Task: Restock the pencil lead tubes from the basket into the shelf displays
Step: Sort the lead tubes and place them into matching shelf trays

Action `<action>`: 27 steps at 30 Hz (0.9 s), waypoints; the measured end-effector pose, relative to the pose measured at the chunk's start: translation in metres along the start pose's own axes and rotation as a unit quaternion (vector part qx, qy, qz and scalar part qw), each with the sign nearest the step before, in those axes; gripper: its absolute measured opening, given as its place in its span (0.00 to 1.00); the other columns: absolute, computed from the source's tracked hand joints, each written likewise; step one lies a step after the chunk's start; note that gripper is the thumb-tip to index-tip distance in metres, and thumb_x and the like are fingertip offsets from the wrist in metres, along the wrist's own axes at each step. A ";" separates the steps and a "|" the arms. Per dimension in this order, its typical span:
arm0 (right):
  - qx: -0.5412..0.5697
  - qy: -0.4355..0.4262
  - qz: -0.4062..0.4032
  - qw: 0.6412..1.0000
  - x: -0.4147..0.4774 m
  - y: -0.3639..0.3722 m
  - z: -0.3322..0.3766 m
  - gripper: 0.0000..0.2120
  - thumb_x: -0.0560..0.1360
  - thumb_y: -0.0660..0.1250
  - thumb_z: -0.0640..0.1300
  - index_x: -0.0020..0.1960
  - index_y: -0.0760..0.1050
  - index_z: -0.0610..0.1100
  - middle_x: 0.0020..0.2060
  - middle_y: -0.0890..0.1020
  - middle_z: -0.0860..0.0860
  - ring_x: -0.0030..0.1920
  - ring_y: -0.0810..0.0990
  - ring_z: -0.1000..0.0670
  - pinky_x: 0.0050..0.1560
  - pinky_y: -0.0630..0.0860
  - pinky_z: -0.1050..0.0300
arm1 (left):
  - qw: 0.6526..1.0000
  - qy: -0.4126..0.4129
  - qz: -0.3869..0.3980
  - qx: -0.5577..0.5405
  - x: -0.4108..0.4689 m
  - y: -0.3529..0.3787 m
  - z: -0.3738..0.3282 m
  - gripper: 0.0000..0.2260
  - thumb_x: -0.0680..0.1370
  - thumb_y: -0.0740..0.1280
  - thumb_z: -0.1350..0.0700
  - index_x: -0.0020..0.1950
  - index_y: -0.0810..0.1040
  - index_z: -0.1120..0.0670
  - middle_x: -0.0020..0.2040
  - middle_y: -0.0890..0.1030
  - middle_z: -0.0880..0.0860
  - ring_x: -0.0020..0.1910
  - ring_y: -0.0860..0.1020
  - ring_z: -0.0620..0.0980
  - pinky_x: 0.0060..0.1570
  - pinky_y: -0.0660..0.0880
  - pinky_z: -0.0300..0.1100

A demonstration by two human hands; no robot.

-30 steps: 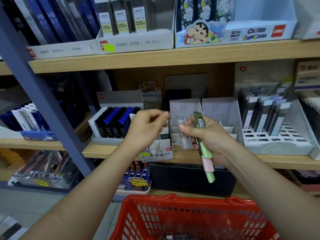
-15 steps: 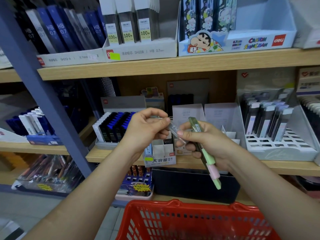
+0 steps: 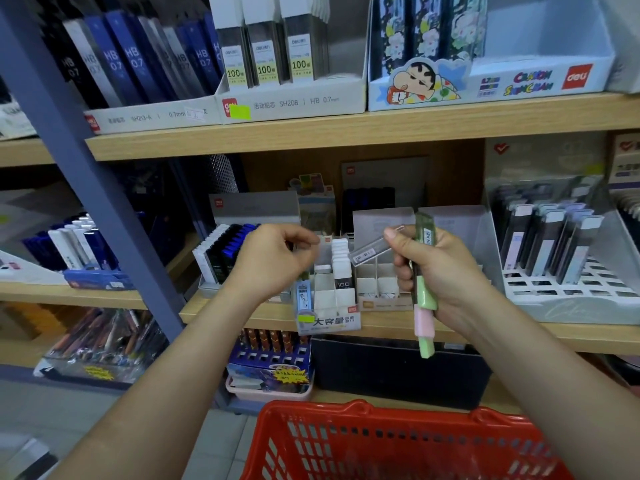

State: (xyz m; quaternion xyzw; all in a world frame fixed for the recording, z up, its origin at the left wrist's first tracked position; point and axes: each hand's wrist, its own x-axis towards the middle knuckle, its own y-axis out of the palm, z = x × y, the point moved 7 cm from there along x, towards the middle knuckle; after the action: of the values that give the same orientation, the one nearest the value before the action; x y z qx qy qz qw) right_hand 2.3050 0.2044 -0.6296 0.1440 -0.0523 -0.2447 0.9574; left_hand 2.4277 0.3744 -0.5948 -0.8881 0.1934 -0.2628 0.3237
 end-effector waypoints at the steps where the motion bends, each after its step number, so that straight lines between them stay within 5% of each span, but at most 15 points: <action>1: -0.007 0.003 0.001 1.000 0.000 -0.001 -0.001 0.04 0.74 0.72 0.42 0.45 0.77 0.44 0.27 0.75 0.50 0.26 0.70 0.54 0.24 0.68 0.62 | 0.998 0.011 0.021 0.060 0.001 0.004 0.003 0.08 0.75 0.72 0.53 0.54 0.83 0.49 0.49 0.82 0.41 0.42 0.76 0.33 0.46 0.72 0.33; 4: -0.024 0.013 0.009 1.000 0.001 -0.002 -0.004 0.05 0.73 0.72 0.42 0.44 0.76 0.44 0.27 0.74 0.51 0.26 0.69 0.53 0.25 0.68 0.61 | 0.987 0.025 0.061 0.149 0.001 0.020 0.008 0.11 0.75 0.71 0.50 0.57 0.82 0.48 0.56 0.82 0.44 0.56 0.77 0.41 0.55 0.73 0.39; 11: -0.045 0.035 0.025 0.998 0.001 0.000 -0.012 0.06 0.72 0.73 0.42 0.44 0.76 0.44 0.26 0.73 0.51 0.26 0.70 0.54 0.24 0.69 0.62 | 0.983 0.049 0.039 0.172 0.015 0.030 0.008 0.07 0.78 0.67 0.56 0.53 0.84 0.51 0.49 0.84 0.48 0.48 0.79 0.46 0.52 0.76 0.42; 16: -0.042 0.043 0.031 0.998 0.002 0.000 -0.013 0.12 0.64 0.75 0.46 0.43 0.76 0.44 0.26 0.73 0.51 0.26 0.70 0.54 0.24 0.69 0.62 | 0.979 0.052 0.088 0.177 0.017 0.030 0.012 0.08 0.75 0.72 0.51 0.52 0.84 0.50 0.48 0.84 0.46 0.47 0.80 0.43 0.51 0.78 0.44; 27: -0.063 0.074 0.039 0.995 0.004 0.004 -0.021 0.04 0.75 0.69 0.38 0.49 0.79 0.38 0.29 0.74 0.49 0.26 0.70 0.54 0.23 0.68 0.64 | 0.985 0.053 0.024 0.160 0.025 0.027 0.007 0.10 0.79 0.67 0.54 0.59 0.82 0.52 0.55 0.83 0.51 0.54 0.79 0.48 0.55 0.72 0.37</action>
State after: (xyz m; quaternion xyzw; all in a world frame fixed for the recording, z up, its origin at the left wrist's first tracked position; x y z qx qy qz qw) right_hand 2.3142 0.2107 -0.6479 0.0991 0.0283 -0.1983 0.9747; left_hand 2.4469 0.3448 -0.6089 -0.8046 0.1873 -0.3294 0.4572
